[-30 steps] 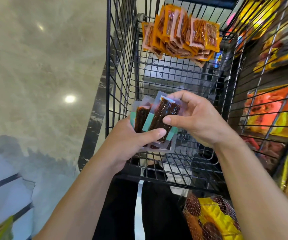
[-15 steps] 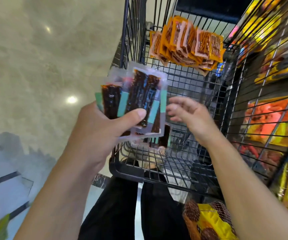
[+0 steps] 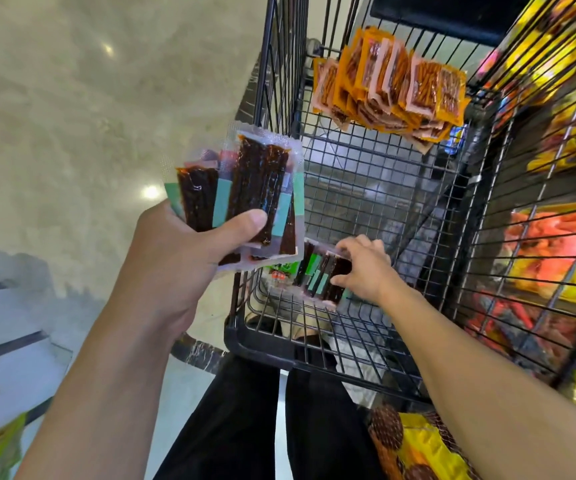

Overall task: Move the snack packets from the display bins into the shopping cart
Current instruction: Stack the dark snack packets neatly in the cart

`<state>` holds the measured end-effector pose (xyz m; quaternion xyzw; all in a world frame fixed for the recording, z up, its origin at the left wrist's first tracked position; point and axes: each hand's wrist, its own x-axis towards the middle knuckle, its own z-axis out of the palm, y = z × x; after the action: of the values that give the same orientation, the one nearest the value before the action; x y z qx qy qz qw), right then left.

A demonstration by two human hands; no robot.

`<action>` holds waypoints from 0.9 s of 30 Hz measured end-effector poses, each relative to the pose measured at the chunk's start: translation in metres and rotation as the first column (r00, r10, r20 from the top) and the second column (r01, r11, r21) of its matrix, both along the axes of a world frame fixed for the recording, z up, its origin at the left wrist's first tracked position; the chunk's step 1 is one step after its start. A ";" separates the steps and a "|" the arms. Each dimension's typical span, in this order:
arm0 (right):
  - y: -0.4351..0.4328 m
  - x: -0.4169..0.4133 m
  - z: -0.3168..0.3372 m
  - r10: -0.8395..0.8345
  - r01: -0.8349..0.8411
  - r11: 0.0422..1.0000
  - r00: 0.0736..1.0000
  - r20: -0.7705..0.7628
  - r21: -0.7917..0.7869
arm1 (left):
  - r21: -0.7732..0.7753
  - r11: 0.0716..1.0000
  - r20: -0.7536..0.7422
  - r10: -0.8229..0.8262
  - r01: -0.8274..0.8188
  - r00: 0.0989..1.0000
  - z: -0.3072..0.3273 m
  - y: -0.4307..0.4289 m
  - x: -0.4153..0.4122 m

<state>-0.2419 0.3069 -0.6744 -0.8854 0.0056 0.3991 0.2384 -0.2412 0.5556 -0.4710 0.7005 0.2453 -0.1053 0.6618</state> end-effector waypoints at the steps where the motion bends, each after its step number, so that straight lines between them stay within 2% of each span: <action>1: -0.002 0.001 0.000 -0.016 0.016 1.000 1.000 -0.006 0.018 | -0.003 1.000 0.004 0.003 -0.003 1.000 0.000 0.000 0.000; 4: -0.007 -0.001 0.001 -0.111 0.117 0.984 0.992 -0.055 0.133 | -0.003 1.000 0.003 -0.003 0.003 1.000 -0.003 0.002 -0.001; 8: -0.011 -0.010 0.017 -0.276 0.317 0.905 0.945 -0.176 0.284 | 0.002 1.000 -0.022 0.002 -0.002 1.000 -0.008 0.004 -0.001; 11: -0.016 -0.017 0.044 -0.384 0.417 0.833 0.909 -0.161 0.365 | 0.013 1.000 -0.064 0.016 -0.015 0.998 -0.005 0.003 -0.001; 15: -0.026 -0.022 0.101 -0.503 0.494 0.755 0.858 -0.104 0.431 | 0.002 1.000 -0.099 -0.001 0.001 0.995 0.016 0.002 0.000; 21: -0.043 -0.025 0.209 -0.668 0.570 0.554 0.739 -0.084 0.607 | -0.020 0.999 -0.044 -0.044 0.044 0.998 0.080 0.001 0.003; 27: -0.045 -0.042 0.329 -0.775 0.537 0.486 0.629 0.056 0.690 | -0.071 0.987 0.065 -0.143 0.147 0.988 0.149 0.009 0.010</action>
<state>-0.2841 0.2615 -0.3450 -0.7392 0.1761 0.0826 0.6447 -0.2316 0.5646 -0.3222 0.6939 0.1697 -0.1414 0.6854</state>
